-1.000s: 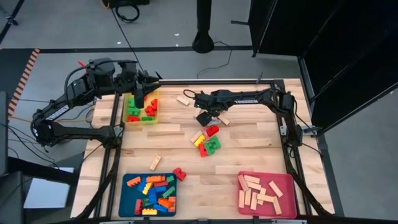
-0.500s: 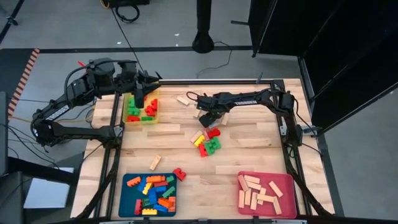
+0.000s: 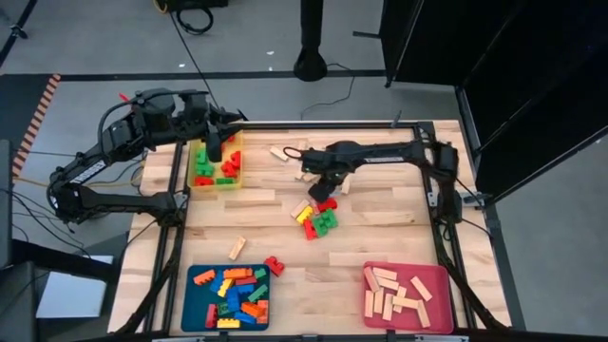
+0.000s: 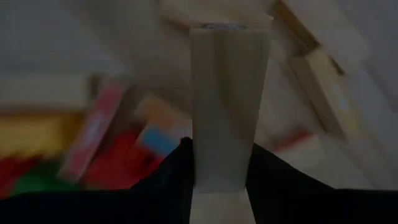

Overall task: Sort blocks by size
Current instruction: Put the wooden block into the red bin

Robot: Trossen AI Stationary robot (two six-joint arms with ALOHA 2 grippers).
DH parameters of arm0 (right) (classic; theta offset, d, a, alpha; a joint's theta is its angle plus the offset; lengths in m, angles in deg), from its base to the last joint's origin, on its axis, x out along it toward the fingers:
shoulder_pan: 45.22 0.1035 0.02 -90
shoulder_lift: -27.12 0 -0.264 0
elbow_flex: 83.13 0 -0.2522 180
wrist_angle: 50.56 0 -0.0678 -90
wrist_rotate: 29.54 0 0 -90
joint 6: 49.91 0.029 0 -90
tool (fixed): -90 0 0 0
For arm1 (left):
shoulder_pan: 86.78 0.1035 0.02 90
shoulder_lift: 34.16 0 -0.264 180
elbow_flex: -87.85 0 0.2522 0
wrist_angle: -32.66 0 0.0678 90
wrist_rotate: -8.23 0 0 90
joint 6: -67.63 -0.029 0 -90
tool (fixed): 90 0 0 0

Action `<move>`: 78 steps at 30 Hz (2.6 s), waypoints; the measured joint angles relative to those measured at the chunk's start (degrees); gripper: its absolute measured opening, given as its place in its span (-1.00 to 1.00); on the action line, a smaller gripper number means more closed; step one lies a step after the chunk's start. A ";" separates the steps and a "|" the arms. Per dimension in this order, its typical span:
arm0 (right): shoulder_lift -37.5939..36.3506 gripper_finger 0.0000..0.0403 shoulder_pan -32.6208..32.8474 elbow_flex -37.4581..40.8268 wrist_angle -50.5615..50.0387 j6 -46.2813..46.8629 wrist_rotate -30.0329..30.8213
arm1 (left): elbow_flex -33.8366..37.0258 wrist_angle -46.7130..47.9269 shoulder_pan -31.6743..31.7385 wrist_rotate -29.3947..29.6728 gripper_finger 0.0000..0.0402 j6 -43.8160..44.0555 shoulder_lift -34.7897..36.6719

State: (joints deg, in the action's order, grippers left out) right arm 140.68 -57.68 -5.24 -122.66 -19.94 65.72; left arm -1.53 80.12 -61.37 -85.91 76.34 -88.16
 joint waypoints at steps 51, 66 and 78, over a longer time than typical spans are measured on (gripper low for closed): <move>-17.88 0.32 33.53 0.16 -30.06 31.95 27.32 | 0.01 -11.66 -8.81 -15.69 -0.28 5.18 -8.52; -18.10 0.32 -10.06 8.61 5.36 -35.57 4.36 | 0.01 -11.64 -8.87 -11.89 -0.28 5.05 -8.52; -17.71 0.30 -15.54 22.65 24.98 -39.93 -1.97 | 0.01 -11.57 -8.87 -5.96 -0.28 5.03 -8.52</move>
State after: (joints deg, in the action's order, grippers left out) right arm 122.97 -73.22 17.42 -97.68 -59.87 63.75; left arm -1.53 68.55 -70.24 -91.87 81.37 -96.68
